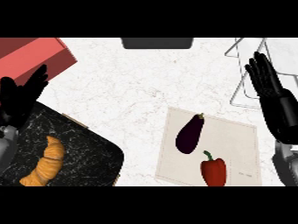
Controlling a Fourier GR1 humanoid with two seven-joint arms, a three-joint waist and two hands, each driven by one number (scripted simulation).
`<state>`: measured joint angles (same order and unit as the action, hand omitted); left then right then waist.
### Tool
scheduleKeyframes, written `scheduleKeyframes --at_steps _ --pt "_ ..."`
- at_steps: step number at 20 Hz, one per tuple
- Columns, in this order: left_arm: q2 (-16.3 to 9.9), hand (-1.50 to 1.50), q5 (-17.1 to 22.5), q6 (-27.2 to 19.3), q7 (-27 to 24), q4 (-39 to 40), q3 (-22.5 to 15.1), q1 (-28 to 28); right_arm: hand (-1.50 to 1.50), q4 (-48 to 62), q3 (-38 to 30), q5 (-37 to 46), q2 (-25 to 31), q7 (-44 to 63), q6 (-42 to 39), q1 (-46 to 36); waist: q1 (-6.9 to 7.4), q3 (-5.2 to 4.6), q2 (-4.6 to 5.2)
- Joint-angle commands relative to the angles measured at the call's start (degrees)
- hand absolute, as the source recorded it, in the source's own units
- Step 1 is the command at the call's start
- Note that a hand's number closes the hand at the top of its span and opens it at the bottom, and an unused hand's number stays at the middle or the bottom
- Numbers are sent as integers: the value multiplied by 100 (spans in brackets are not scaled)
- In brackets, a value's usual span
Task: Pick the bell pepper from the placemat and place it in the tiered shelf
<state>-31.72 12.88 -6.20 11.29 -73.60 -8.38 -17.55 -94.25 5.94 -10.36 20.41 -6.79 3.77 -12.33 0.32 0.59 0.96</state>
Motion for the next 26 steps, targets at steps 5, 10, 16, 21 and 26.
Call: scheduleKeyframes --at_steps 5,10,16,21,26 --pt "-219 0 -517 -19 -926 -352 -125 456 150 -242 214 2745 463 -233 1948 1273 -347 -109 -251" --pt "-3 0 -533 -27 -1388 -454 -249 880 -150 -327 -406 3560 -401 -541 4054 2211 -499 -70 -227" --pt "113 0 -737 65 -1834 -597 -462 1138 -150 -591 1003 5578 -1241 -1465 5296 3650 -169 -72 -131" --pt "32 0 -722 39 -1889 -546 -297 1086 -150 -788 979 7465 -2006 -827 5843 4929 -278 -101 -90" --pt "76 0 -779 -74 -1877 -626 -319 1229 -150 -936 679 8531 -2030 128 5611 5977 -339 -123 -31"
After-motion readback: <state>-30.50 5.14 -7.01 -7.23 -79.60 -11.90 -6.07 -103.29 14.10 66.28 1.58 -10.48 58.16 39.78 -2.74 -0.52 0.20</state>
